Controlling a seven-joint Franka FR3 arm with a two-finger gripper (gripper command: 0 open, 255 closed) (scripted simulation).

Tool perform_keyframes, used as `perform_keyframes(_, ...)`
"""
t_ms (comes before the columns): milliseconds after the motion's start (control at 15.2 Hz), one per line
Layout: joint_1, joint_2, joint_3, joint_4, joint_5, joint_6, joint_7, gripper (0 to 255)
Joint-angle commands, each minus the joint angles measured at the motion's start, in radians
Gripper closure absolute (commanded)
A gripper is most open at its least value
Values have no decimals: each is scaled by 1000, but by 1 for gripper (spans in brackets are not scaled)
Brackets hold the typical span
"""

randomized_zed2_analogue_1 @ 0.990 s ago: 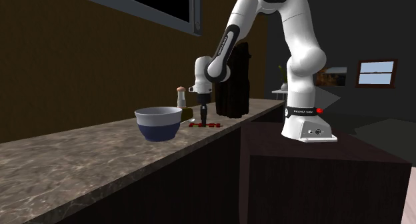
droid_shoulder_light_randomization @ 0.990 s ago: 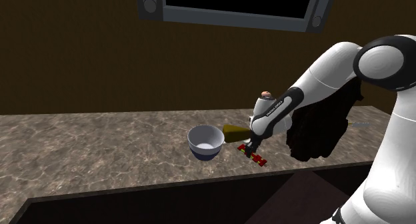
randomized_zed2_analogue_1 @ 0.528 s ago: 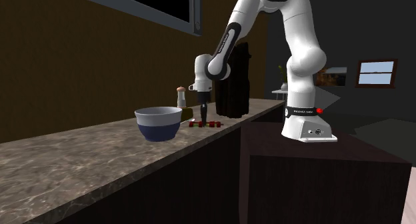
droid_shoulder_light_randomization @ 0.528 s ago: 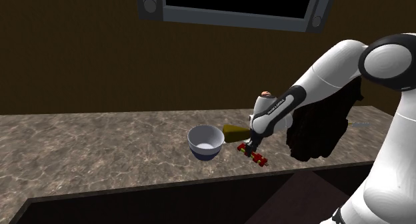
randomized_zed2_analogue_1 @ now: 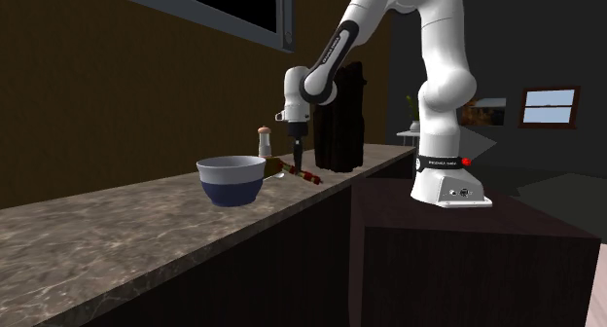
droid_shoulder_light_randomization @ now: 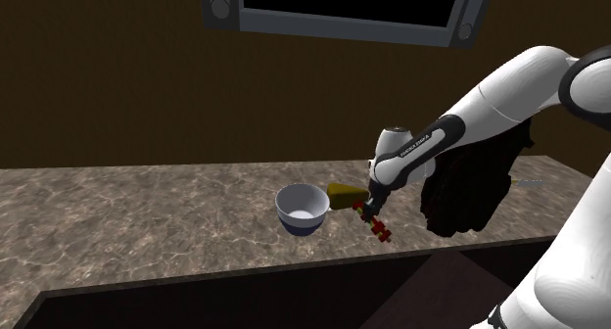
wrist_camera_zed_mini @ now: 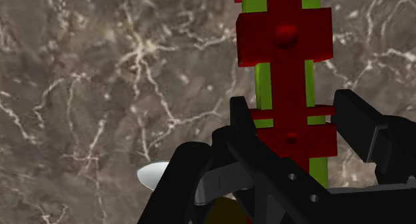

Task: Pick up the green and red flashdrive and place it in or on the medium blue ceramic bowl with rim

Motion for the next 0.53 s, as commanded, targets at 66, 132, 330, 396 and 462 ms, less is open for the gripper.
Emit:
perform_keyframes(66, 0, -42, -1, 3, -5, -45, 4, 255)
perform_keyframes(132, 0, -55, -1, 4, -7, -60, 6, 255)
perform_keyframes(330, 0, -93, -2, 10, -11, -103, 9, 255)
perform_keyframes(396, 0, -105, -2, 13, -12, -118, 10, 255)
perform_keyframes(462, 0, -117, -2, 16, -13, -133, 11, 255)
